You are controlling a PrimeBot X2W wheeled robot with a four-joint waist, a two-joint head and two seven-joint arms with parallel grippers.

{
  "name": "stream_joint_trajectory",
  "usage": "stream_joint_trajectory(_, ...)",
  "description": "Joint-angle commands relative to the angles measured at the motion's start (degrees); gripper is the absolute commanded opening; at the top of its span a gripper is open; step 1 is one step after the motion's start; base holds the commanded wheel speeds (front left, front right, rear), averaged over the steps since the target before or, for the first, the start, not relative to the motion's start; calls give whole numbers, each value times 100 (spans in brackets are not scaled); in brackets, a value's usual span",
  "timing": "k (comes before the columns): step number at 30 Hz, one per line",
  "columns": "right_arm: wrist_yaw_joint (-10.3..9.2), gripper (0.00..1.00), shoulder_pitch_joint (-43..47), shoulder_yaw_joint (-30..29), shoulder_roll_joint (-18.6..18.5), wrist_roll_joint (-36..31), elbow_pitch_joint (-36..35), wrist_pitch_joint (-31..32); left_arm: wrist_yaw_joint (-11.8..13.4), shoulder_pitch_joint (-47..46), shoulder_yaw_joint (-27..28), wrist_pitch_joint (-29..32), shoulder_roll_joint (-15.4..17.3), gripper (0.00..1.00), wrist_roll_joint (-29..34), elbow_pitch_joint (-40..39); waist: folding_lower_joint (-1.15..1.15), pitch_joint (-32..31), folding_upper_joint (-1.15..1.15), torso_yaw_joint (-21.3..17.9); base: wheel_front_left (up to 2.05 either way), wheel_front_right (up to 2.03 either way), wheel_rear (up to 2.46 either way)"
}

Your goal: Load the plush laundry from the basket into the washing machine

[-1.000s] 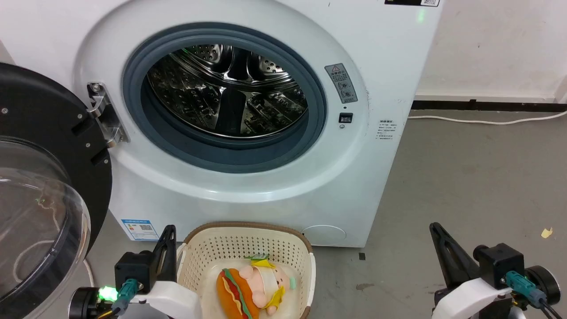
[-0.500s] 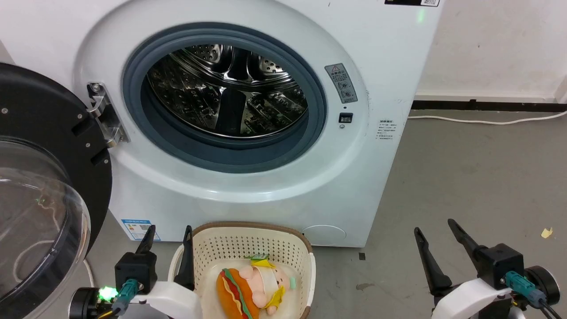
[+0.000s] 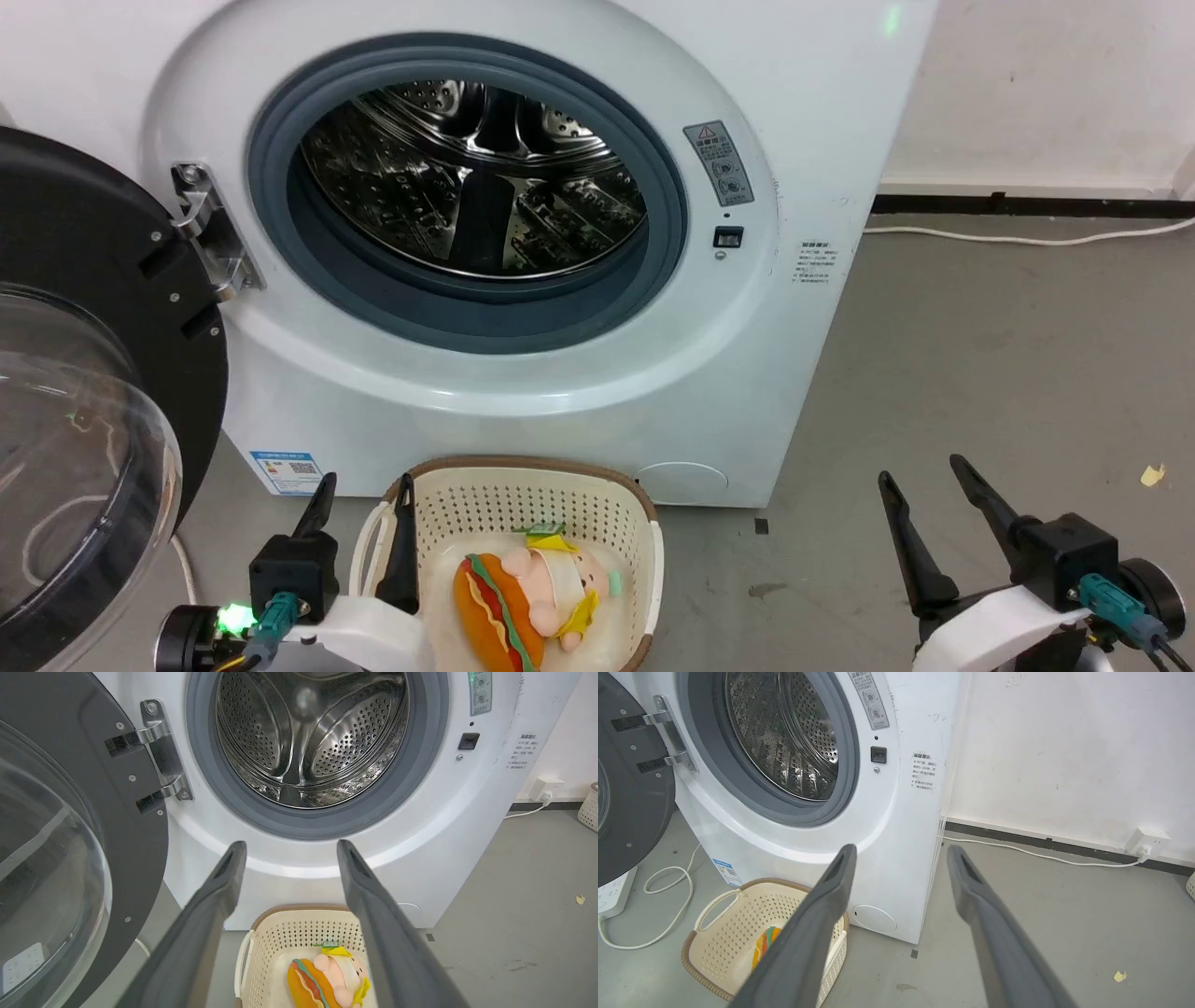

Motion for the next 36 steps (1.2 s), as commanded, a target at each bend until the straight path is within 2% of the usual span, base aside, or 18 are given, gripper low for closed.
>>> stream_joint_trajectory(1,-1,100,-49,-27,0,91,-52,-65,0,-37,-29,-76,0,100,-49,47,0,57,0,-27,0,0,0)
stream_joint_trajectory(20,-2,100,-302,-69,1,360,-153,-280,-113,-628,-215,-32,131,100,-166,877,0,899,0,-337,0,0,0)
stream_joint_trajectory(36,-2,100,-635,-4,1,888,-109,-471,-290,-1375,-535,512,661,100,-74,1774,0,1860,0,-847,0,0,0)
